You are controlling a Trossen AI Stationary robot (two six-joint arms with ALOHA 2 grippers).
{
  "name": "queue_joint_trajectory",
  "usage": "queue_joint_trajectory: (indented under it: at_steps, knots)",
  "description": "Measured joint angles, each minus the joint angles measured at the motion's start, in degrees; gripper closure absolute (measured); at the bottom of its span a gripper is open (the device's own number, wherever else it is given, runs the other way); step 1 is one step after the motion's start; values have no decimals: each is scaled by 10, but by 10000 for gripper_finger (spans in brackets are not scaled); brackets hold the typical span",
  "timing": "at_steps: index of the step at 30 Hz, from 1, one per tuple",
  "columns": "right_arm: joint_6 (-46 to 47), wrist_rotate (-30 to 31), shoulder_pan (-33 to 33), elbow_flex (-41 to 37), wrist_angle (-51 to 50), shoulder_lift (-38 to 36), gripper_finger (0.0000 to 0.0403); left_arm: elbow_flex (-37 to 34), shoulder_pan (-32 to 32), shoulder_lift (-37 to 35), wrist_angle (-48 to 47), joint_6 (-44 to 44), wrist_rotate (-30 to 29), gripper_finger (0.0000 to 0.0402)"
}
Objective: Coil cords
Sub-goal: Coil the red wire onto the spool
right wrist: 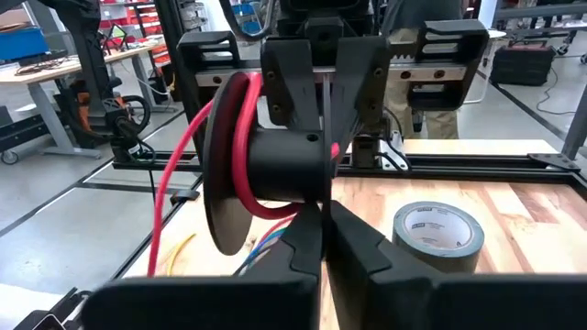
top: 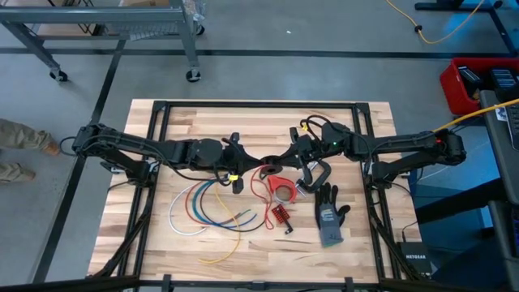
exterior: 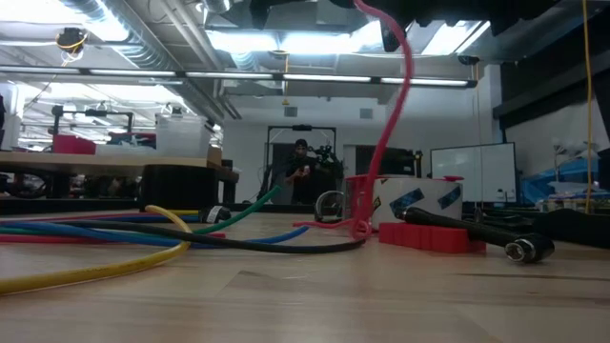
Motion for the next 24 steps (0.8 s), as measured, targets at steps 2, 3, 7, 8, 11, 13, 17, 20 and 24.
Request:
queue_joint_trajectory:
  at_steps: [2, 3, 7, 8, 11, 13, 17, 20, 24]
  knots:
    - [0, 0, 0, 0, 0, 0, 387, 0, 0, 0, 1, 0, -2, 393]
    - [0, 0, 0, 0, 0, 0, 388, 0, 0, 0, 1, 0, -2, 390]
    - [0, -1, 0, 0, 0, 0, 396, 0, 0, 0, 0, 0, -2, 375]
    - [0, -1, 0, 0, 0, 0, 394, 0, 0, 0, 0, 0, -3, 370]
    - [0, -1, 0, 0, -1, 0, 396, 0, 1, -6, -12, 0, -4, 354]
    - [1, -1, 0, 0, 0, 0, 398, 0, 2, -18, -32, 0, -4, 344]
    - [1, -7, 0, 0, 0, 0, 397, 0, 5, -56, -81, -8, -20, 334]
    - [1, -7, 1, 0, 1, 0, 399, 0, 6, -90, -112, -26, -44, 336]
    - [1, 8, 1, 0, 7, 0, 399, 0, 3, -126, -144, -86, -42, 342]
